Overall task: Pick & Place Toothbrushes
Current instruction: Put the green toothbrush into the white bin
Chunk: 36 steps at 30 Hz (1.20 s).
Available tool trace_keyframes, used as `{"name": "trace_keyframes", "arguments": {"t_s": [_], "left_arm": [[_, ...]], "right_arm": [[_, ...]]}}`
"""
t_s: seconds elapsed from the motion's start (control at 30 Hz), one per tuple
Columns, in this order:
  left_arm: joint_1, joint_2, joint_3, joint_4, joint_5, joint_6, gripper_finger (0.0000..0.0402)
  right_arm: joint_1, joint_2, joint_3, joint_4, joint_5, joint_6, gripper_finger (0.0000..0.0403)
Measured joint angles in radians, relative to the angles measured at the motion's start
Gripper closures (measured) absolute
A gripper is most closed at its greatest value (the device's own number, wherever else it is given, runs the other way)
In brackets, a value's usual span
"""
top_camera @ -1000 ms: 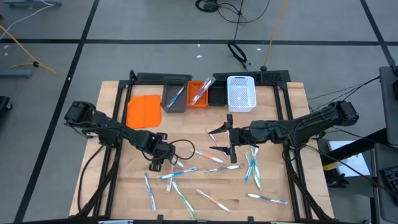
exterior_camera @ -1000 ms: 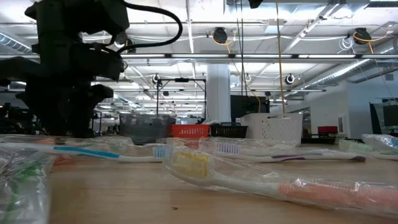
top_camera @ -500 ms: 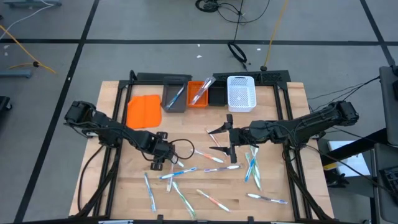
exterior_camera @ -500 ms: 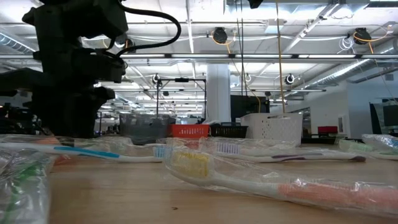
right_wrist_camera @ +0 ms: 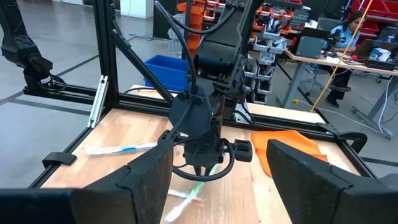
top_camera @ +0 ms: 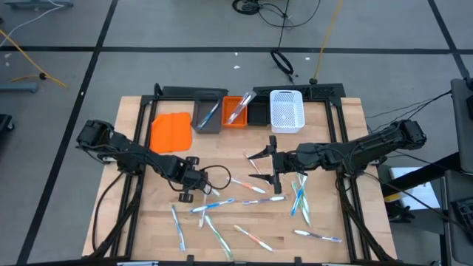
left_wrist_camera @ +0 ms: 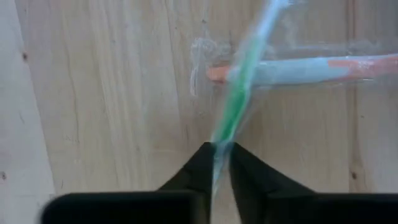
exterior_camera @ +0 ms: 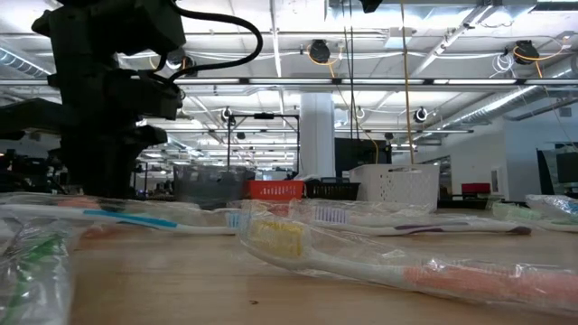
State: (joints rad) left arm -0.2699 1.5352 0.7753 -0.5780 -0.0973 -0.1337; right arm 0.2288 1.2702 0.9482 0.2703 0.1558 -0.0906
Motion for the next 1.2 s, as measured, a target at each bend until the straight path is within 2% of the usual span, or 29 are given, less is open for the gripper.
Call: {"name": "trace_keyframes", "arguments": {"t_s": [0.07, 0.53, 0.73, 0.87, 1.0, 1.1, 1.2], "left_arm": [[0.000, 0.000, 0.000, 0.000, 0.000, -0.005, 0.0393], [0.000, -0.001, 0.001, -0.026, 0.000, -0.072, 0.0401], [-0.002, -0.026, 0.042, -0.064, -0.002, -0.096, 0.0401], [-0.002, -0.084, 0.070, -0.063, -0.049, -0.089, 0.0401], [0.000, -0.161, 0.079, -0.048, -0.151, -0.116, 0.0401], [0.001, -0.224, 0.079, 0.001, -0.222, -0.142, 0.0401], [0.001, -0.273, 0.079, 0.081, -0.247, -0.131, 0.0402]], "right_arm": [[0.000, 0.000, 0.000, 0.000, 0.000, 0.000, 0.0149], [0.000, 0.000, 0.000, 0.000, 0.000, 0.000, 0.0149], [0.000, 0.000, 0.000, -0.001, 0.000, 0.001, 0.0149], [0.000, 0.000, 0.000, -0.007, 0.000, 0.001, 0.0149], [0.000, 0.000, 0.000, -0.013, 0.000, 0.001, 0.0149], [0.000, 0.000, 0.000, -0.013, 0.000, 0.001, 0.0149], [0.000, 0.000, 0.000, -0.014, 0.000, 0.001, 0.0149]]}}
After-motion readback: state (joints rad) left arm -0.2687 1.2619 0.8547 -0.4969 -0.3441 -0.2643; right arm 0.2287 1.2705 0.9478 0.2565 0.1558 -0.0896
